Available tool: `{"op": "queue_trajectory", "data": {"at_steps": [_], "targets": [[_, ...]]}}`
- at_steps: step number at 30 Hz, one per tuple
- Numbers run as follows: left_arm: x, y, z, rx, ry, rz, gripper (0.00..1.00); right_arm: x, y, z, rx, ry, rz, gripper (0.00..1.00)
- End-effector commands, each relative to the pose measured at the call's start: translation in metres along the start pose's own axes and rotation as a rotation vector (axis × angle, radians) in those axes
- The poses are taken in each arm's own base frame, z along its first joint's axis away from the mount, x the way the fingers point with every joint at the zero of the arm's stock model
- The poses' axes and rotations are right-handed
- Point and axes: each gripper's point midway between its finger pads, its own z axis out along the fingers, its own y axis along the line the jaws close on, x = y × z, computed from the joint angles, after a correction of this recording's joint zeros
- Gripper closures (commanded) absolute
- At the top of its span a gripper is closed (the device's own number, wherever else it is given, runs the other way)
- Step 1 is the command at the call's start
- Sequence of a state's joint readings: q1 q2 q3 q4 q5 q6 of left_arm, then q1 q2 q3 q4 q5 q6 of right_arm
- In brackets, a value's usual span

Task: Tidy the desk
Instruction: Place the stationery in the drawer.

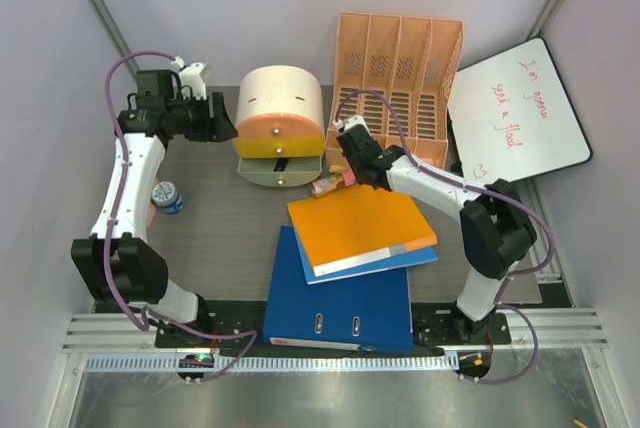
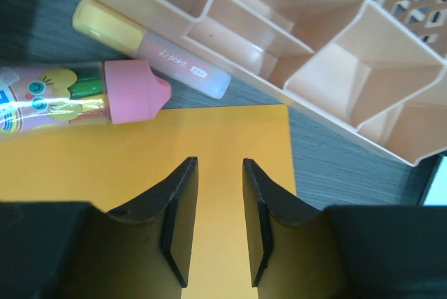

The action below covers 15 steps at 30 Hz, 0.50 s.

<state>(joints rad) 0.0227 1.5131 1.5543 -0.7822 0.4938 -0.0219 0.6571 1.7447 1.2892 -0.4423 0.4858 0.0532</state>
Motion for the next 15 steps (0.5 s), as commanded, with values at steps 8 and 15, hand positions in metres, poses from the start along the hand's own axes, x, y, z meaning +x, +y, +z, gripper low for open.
{"op": "queue_trajectory", "data": {"at_steps": [8,15], "targets": [[-0.02,-0.001,-0.005,0.003,-0.041,0.021,0.37,-0.002,0.015,0.038,-0.117,0.008,0.003,0.63],[-0.024,0.002,-0.006,-0.007,-0.043,0.028,0.37,-0.012,0.019,0.061,-0.17,-0.005,-0.035,0.53]]}}
